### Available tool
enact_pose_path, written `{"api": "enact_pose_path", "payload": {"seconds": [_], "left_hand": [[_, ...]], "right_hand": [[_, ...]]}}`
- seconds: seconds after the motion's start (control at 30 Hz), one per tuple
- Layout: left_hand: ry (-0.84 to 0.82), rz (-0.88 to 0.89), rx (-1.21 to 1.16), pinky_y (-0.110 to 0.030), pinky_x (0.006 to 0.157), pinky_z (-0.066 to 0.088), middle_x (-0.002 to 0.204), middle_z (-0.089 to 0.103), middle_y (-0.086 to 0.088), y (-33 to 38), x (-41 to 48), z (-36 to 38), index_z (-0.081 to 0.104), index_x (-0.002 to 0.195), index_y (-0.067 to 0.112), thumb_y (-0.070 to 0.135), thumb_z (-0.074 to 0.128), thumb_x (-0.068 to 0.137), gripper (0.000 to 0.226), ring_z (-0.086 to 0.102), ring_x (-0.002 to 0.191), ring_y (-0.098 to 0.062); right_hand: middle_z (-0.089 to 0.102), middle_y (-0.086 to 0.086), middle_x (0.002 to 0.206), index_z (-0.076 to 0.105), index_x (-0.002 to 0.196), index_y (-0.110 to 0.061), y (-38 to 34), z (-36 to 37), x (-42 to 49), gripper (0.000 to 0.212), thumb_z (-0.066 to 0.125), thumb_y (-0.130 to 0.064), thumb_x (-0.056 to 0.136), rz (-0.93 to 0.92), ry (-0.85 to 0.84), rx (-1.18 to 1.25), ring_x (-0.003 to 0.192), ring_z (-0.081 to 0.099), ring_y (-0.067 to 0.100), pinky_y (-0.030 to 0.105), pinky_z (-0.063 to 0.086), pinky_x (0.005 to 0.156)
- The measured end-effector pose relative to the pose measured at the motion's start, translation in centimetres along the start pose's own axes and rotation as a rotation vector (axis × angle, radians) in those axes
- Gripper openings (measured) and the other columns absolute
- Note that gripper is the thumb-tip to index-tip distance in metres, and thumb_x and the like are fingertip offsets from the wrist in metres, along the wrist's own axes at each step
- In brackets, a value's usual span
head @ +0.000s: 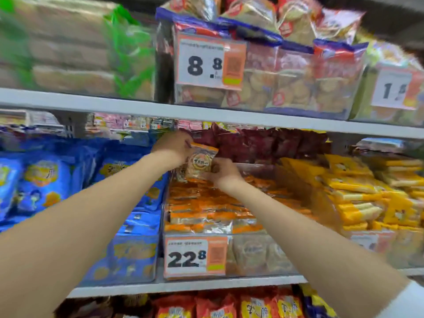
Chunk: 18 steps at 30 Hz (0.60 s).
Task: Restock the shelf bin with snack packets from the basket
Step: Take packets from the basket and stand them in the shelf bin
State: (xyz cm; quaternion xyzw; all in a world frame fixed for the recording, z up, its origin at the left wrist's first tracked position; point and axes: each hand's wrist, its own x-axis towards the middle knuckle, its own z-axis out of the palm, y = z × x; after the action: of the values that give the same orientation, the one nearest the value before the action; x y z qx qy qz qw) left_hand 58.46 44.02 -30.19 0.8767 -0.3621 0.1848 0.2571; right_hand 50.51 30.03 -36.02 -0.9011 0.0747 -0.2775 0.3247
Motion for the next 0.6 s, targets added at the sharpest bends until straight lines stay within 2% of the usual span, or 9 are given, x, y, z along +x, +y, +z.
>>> {"api": "enact_pose_path", "payload": {"seconds": [0.07,0.13,0.27,0.3,0.37,0.47,0.53,0.6], "left_hand": [[0.016,0.065,0.073,-0.040,0.091,0.050,0.117,0.066,-0.008,-0.9,1.0,0.2,0.064,0.118,0.014,0.022,0.057,0.095,0.025,0.060,0.106,-0.029],[0.040,0.125,0.167,-0.036,0.087,0.050,0.114,0.067,-0.008,-1.8,1.7,0.6,0.065,0.115,0.016,0.021,0.058,0.094,0.023,0.060,0.105,-0.030],[0.010,0.127,0.318,-0.032,0.071,0.049,0.098,0.069,-0.002,-3.2,2.2,1.9,0.072,0.093,0.020,0.018,0.059,0.092,0.014,0.063,0.094,-0.026],[-0.004,0.123,0.313,-0.035,0.072,0.052,0.096,0.069,-0.002,-3.6,2.2,2.3,0.072,0.089,0.021,0.015,0.059,0.091,0.014,0.063,0.091,-0.025],[0.004,0.117,0.293,-0.038,0.077,0.054,0.102,0.069,-0.002,-4.1,2.2,3.0,0.071,0.096,0.021,0.012,0.060,0.091,0.015,0.064,0.093,-0.024],[0.084,0.123,0.262,-0.034,0.074,0.052,0.106,0.068,-0.002,-4.6,2.2,3.6,0.067,0.107,0.023,0.011,0.063,0.090,0.022,0.064,0.095,-0.024],[0.136,0.112,0.246,-0.029,0.068,0.047,0.101,0.068,0.001,-4.9,2.2,3.7,0.067,0.100,0.024,0.009,0.063,0.089,0.020,0.064,0.090,-0.021],[0.163,0.096,0.235,-0.027,0.066,0.045,0.099,0.070,0.004,-5.2,2.3,3.7,0.069,0.094,0.027,0.007,0.063,0.089,0.021,0.064,0.089,-0.019]], "right_hand": [[0.062,-0.007,0.087,0.066,0.105,-0.012,0.4,1.0,1.6,0.018,0.070,-0.011,0.087,-0.001,0.020,-0.023,0.086,0.055,0.009,0.014,0.033,0.059],[0.067,-0.004,0.096,0.068,0.108,-0.009,1.0,2.1,2.9,0.023,0.071,-0.011,0.086,-0.024,0.040,-0.041,0.092,0.060,0.011,0.018,0.037,0.069],[0.072,0.007,0.100,0.071,0.105,-0.011,2.3,4.1,4.1,0.023,0.071,-0.011,0.082,-0.034,-0.080,-0.118,0.090,0.063,0.017,0.027,0.046,0.076],[0.073,0.009,0.103,0.072,0.106,-0.011,2.4,4.3,4.1,0.023,0.071,-0.012,0.083,-0.023,-0.116,-0.144,0.093,0.065,0.019,0.029,0.049,0.079],[0.073,0.009,0.104,0.072,0.106,-0.011,2.6,4.6,4.2,0.022,0.070,-0.014,0.084,0.000,-0.132,-0.156,0.097,0.066,0.022,0.032,0.052,0.085],[0.072,0.006,0.092,0.071,0.092,-0.011,2.7,4.6,4.4,0.010,0.067,-0.019,0.087,0.009,-0.103,-0.134,0.087,0.066,0.020,0.030,0.051,0.077],[0.068,0.003,0.081,0.066,0.082,-0.014,2.6,4.6,4.2,0.013,0.066,-0.023,0.090,0.005,-0.045,-0.102,0.078,0.062,0.018,0.029,0.048,0.071],[0.068,0.006,0.081,0.065,0.080,-0.012,2.5,4.6,4.2,0.016,0.067,-0.024,0.090,0.008,-0.006,-0.104,0.080,0.063,0.020,0.032,0.050,0.073]]}}
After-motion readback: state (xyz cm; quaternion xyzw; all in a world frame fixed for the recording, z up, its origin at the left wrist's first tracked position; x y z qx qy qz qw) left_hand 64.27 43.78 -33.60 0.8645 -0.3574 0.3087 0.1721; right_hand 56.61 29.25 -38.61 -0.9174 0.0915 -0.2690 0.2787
